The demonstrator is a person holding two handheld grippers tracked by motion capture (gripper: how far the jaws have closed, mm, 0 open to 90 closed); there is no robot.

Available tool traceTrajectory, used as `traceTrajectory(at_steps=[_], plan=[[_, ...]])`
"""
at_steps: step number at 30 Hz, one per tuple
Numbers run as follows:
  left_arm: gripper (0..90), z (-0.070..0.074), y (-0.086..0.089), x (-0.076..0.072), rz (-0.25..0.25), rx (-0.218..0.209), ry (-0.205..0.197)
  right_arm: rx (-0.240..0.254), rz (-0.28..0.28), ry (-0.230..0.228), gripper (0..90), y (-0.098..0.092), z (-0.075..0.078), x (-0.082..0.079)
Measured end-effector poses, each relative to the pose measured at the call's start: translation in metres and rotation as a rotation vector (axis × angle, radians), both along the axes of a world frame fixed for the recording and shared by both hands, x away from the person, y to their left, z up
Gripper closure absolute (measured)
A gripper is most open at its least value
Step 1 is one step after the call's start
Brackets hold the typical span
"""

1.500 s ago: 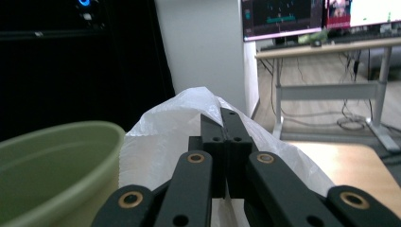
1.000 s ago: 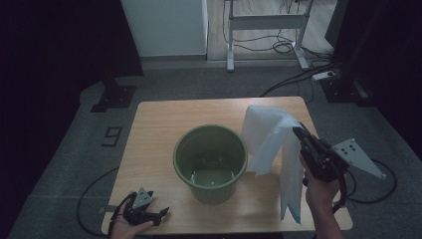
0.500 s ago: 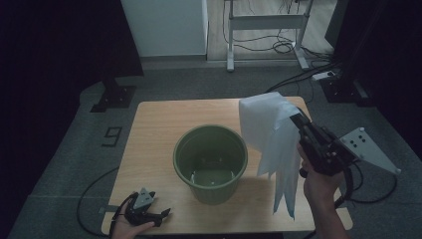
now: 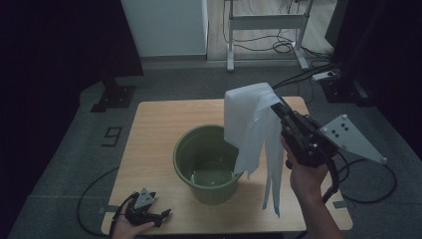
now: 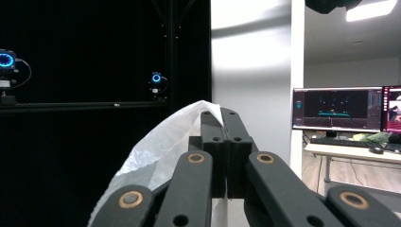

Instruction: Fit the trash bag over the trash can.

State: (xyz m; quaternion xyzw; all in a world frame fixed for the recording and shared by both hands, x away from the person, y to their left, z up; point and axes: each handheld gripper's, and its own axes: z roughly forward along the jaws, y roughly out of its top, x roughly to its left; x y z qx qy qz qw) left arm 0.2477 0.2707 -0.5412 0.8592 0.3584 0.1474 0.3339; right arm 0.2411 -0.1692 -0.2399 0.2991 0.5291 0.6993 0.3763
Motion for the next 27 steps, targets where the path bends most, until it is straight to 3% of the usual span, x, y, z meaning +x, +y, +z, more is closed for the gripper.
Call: traceTrajectory(at_steps=[5, 10, 14, 20, 27], plan=[[14.0, 0.0, 0.0, 0.0, -0.001, 0.001, -0.001, -0.031, -0.015, 0.005, 89.0, 0.011, -0.013, 0.005], [14.0, 0.0, 0.0, 0.0, -0.003, 0.006, 0.003, -0.028, -0.013, 0.056, 89.0, 0.021, -0.043, 0.022], [14.0, -0.001, 0.001, 0.001, -0.001, 0.006, 0.007, -0.057, -0.002, 0.096, 89.0, 0.032, -0.067, 0.03], [14.0, -0.002, 0.0, 0.001, -0.001, 0.011, 0.011, -0.096, 0.087, 0.151, 88.9, 0.055, -0.095, 0.024], [14.0, -0.002, -0.001, 0.001, -0.005, 0.015, 0.015, -0.139, 0.109, 0.173, 89.0, 0.067, -0.112, 0.019]])
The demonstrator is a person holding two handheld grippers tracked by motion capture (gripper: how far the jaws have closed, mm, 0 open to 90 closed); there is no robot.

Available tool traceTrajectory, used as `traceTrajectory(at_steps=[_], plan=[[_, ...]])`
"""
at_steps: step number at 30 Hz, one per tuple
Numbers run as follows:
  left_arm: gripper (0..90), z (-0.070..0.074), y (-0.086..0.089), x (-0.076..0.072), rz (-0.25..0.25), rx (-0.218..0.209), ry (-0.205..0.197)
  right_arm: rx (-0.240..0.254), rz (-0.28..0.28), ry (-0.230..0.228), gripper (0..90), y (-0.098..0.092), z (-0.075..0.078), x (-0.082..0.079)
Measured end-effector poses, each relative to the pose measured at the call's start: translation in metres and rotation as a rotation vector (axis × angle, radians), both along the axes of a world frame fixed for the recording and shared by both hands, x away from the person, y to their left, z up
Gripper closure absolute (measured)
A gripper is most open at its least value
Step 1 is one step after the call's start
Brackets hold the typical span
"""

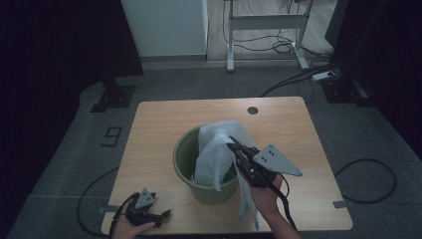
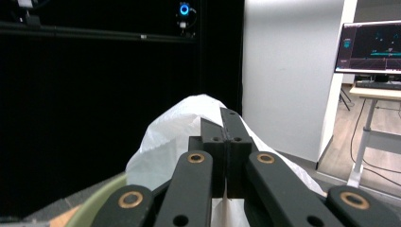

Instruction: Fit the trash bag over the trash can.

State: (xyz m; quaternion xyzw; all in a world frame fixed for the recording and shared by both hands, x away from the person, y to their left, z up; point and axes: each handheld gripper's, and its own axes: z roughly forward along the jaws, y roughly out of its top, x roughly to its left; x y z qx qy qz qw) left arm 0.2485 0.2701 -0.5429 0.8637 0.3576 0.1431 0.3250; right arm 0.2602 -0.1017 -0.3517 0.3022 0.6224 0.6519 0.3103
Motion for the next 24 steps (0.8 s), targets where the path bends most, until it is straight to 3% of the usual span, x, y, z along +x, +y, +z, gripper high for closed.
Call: traceTrajectory(at_steps=[3, 11, 24], plan=[[14.0, 0.0, 0.0, 0.0, 0.001, -0.005, 0.002, -0.032, -0.017, 0.004, 88.9, 0.0, -0.007, 0.0], [14.1, -0.001, 0.0, 0.0, -0.001, -0.005, 0.003, -0.047, -0.087, 0.059, 88.9, -0.02, -0.026, 0.007], [14.1, -0.001, -0.001, 0.0, -0.006, -0.01, 0.008, -0.063, 0.016, 0.16, 87.4, -0.009, -0.059, -0.005]])
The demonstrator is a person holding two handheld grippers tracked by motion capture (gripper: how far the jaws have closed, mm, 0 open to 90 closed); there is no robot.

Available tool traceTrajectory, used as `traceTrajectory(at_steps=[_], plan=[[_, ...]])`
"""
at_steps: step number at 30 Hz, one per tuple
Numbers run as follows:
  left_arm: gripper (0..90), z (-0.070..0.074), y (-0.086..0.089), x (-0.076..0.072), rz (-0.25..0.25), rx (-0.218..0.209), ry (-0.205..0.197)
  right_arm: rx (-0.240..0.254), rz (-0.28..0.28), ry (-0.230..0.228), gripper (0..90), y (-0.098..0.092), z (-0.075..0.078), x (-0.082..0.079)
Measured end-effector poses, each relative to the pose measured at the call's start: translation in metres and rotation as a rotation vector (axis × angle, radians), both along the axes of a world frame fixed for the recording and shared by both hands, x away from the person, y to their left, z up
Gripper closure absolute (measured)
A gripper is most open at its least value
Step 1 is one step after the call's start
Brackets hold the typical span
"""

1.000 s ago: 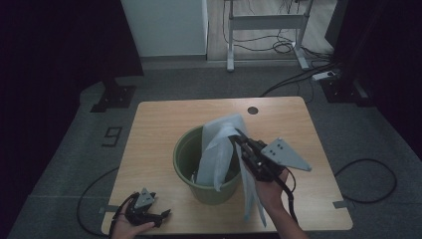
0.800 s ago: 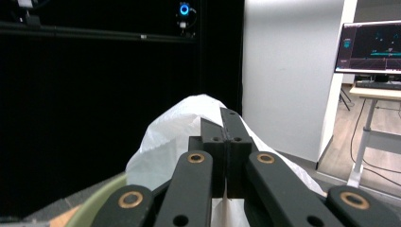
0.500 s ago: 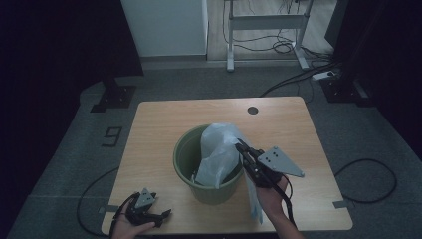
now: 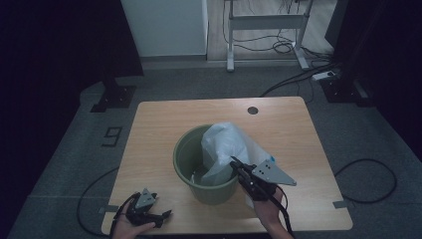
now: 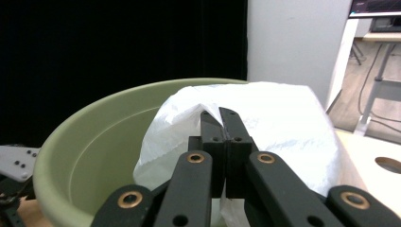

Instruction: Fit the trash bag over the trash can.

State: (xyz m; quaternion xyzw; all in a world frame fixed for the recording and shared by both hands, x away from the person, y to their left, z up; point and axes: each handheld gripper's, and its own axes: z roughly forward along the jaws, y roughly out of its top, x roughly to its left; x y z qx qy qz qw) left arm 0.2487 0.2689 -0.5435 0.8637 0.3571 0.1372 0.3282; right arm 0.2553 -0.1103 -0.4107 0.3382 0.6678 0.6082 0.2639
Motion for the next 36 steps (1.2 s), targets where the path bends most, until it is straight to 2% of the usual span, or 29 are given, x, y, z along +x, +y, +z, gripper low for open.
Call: traceTrajectory(at_steps=[2, 3, 5, 8, 12, 16, 20, 22, 27, 30, 33, 36], plan=[[14.1, 0.0, 0.0, 0.0, 0.0, 0.0, 0.0, 0.014, -0.002, -0.006, 70.3, -0.002, -0.001, -0.002], [14.1, 0.0, 0.0, 0.0, 0.0, -0.001, 0.0, 0.02, -0.018, -0.024, 63.3, -0.004, -0.001, -0.005], [14.0, 0.0, 0.001, 0.0, 0.0, -0.002, 0.002, 0.027, -0.067, -0.057, 52.5, -0.008, 0.001, -0.013], [14.1, 0.0, 0.0, 0.0, 0.0, -0.002, 0.001, 0.032, -0.127, -0.079, 40.1, -0.016, 0.001, -0.025], [14.2, 0.0, -0.002, 0.0, -0.004, -0.002, 0.001, 0.031, -0.148, -0.072, 34.2, -0.026, -0.008, -0.037], [14.1, 0.0, -0.002, 0.0, -0.006, -0.004, 0.003, 0.009, -0.162, -0.052, 31.8, -0.033, -0.025, -0.048], [14.1, 0.0, -0.002, 0.0, -0.007, -0.004, 0.005, -0.004, -0.184, -0.002, 29.6, -0.038, -0.046, -0.052], [14.1, -0.001, -0.002, 0.0, -0.007, -0.004, 0.006, -0.028, -0.212, 0.025, 28.0, -0.039, -0.059, -0.052], [14.2, -0.001, -0.002, 0.0, -0.006, -0.004, 0.005, -0.035, -0.256, 0.085, 29.0, -0.043, -0.08, -0.045], [14.1, -0.001, -0.002, 0.0, -0.007, -0.005, 0.006, -0.053, -0.278, 0.105, 34.9, -0.042, -0.088, -0.04], [14.0, -0.001, -0.001, 0.0, -0.004, -0.006, 0.006, -0.066, -0.266, 0.123, 60.3, -0.044, -0.093, -0.034], [14.0, 0.0, -0.001, 0.0, -0.004, -0.004, 0.005, -0.08, -0.228, 0.153, 79.6, -0.048, -0.093, -0.029]])
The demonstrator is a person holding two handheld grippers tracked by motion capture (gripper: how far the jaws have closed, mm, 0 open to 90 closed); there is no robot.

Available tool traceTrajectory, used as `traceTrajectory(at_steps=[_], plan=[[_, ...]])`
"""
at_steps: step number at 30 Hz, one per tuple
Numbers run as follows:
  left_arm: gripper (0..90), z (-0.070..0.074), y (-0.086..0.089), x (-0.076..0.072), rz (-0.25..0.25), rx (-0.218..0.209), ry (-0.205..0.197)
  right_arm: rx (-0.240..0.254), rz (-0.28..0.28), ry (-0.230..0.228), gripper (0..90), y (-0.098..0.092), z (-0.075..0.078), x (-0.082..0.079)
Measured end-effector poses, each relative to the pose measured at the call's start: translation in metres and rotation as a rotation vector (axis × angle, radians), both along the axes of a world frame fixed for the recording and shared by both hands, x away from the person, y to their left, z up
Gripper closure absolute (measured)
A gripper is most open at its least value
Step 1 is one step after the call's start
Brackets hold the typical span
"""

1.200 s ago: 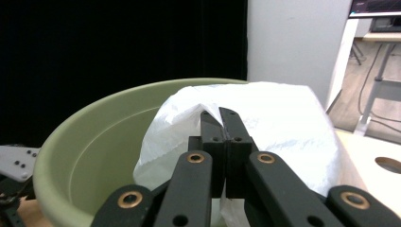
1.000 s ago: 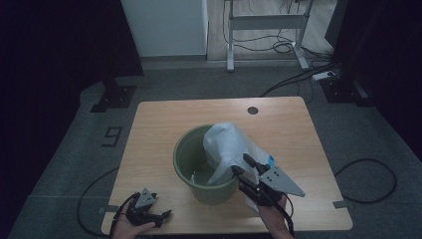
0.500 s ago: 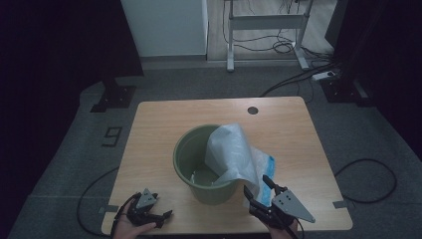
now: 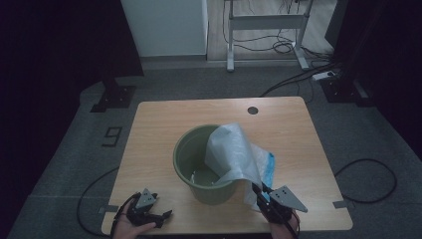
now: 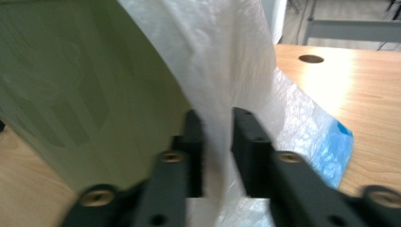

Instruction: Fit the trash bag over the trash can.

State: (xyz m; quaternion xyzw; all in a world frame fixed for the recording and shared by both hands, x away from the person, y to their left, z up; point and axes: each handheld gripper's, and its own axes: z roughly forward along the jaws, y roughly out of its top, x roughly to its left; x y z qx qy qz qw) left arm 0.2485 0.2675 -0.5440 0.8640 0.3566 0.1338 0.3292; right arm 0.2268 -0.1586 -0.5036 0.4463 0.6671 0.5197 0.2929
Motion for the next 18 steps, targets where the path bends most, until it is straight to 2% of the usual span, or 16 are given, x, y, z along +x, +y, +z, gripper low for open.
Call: traceTrajectory(at_steps=[1, 3, 5, 8, 10, 15, 18], plan=[[14.0, 0.0, 0.0, 0.0, 0.0, 0.0, 0.0, -0.004, 0.0, -0.001, 84.7, -0.002, 0.001, 0.001], [14.0, 0.0, 0.0, 0.0, -0.001, 0.004, -0.001, -0.002, -0.009, -0.005, 88.6, -0.006, 0.003, 0.002], [14.0, 0.001, -0.001, -0.001, 0.007, 0.01, -0.013, -0.007, -0.021, -0.02, 88.8, -0.011, 0.007, 0.003], [13.8, 0.003, 0.0, -0.001, 0.022, -0.004, -0.022, -0.02, -0.045, -0.067, 88.8, -0.018, 0.018, 0.003], [13.7, 0.007, 0.0, -0.001, 0.034, -0.02, -0.033, -0.01, -0.059, -0.094, 88.8, -0.024, 0.03, 0.005], [13.7, 0.015, 0.004, -0.002, 0.07, -0.058, -0.062, 0.037, -0.09, -0.196, 88.8, -0.034, 0.071, 0.01], [13.7, 0.018, 0.003, -0.003, 0.086, -0.074, -0.076, 0.066, -0.068, -0.253, 88.8, -0.032, 0.097, 0.016]])
